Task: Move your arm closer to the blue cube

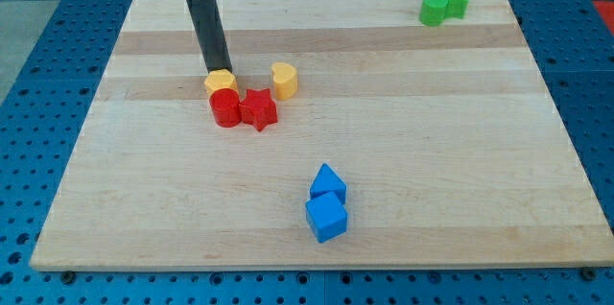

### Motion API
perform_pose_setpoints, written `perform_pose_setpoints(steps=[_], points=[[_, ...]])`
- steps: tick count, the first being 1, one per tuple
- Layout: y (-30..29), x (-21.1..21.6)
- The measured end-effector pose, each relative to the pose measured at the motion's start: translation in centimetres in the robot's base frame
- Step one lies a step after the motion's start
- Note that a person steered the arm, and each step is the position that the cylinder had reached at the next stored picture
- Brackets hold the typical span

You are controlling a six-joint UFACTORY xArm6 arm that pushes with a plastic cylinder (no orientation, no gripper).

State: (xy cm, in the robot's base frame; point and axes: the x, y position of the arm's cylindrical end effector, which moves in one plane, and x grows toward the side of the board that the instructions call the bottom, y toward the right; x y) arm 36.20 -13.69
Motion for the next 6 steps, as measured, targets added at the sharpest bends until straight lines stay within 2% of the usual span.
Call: perform_pose_setpoints(steps=[1,2,3,4,5,6], points=[[-0.6,0.0],[-5.2,0.9],[-10.6,3.8],[-12.3,9.9],[-7.8,15.5],[2.7,19.3]])
